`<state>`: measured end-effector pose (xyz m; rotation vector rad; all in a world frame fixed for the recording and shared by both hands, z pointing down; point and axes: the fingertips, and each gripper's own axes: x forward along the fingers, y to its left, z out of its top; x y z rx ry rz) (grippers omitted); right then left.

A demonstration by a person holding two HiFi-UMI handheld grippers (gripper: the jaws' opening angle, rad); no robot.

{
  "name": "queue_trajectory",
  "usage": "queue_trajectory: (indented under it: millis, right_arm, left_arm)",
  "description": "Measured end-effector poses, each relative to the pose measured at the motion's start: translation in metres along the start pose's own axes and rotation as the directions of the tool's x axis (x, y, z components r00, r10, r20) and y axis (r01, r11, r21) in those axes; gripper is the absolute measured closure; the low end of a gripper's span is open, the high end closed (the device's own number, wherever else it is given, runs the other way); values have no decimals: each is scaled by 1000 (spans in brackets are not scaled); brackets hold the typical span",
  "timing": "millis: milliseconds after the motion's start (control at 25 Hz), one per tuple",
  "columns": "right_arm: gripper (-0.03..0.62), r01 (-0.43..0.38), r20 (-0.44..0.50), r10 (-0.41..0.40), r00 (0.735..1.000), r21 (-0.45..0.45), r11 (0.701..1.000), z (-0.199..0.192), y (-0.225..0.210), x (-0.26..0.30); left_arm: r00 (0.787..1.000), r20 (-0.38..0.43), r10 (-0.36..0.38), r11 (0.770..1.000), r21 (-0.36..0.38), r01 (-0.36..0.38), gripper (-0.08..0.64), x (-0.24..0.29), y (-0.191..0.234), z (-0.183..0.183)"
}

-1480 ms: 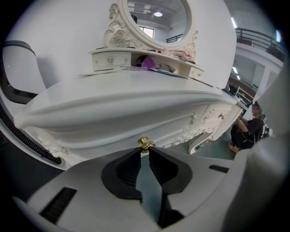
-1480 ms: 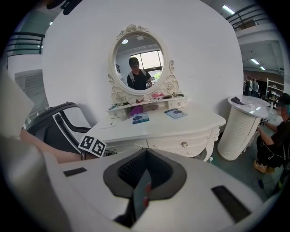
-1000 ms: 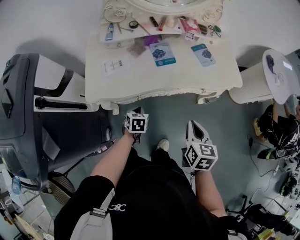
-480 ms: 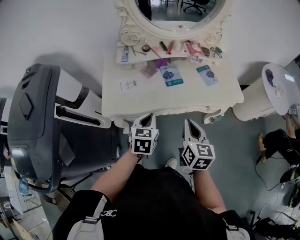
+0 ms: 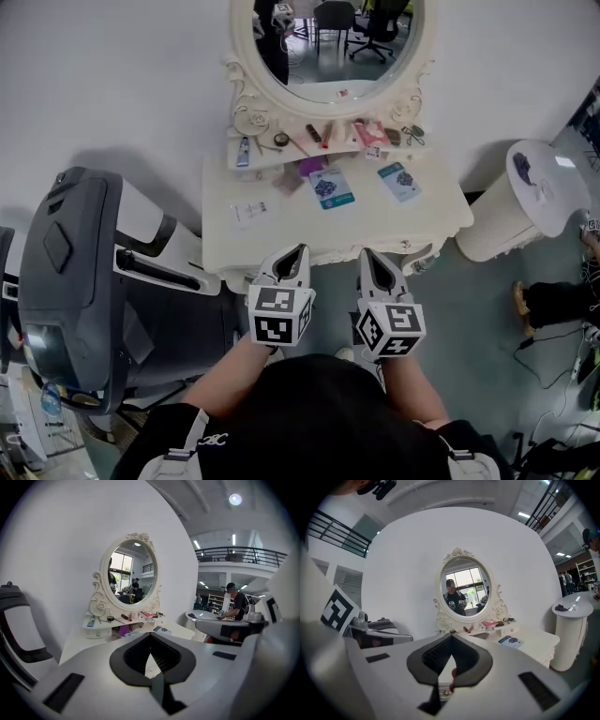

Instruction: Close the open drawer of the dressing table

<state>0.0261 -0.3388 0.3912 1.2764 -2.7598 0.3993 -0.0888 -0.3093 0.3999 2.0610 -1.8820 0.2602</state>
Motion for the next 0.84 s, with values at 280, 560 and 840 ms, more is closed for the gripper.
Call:
queue_trajectory:
  millis: [280,560,840]
  right_arm:
    - [583,9,6,-9,1000,-6,1000,1,0,-4]
    - [583,6,-6,-6,1000,7,1000,-3,4,-3]
    - [584,2,-15,-2,1000,7,1000,-7,8,-1]
  left_arm:
    - [1000,-25,-16,1000,-2,16,552,5,-4,-9]
    - [999,-32,-26,1000,-10,25,552,3,-2,-11]
    - [999,-43,-24,1000,-9,24,552,2,0,-15]
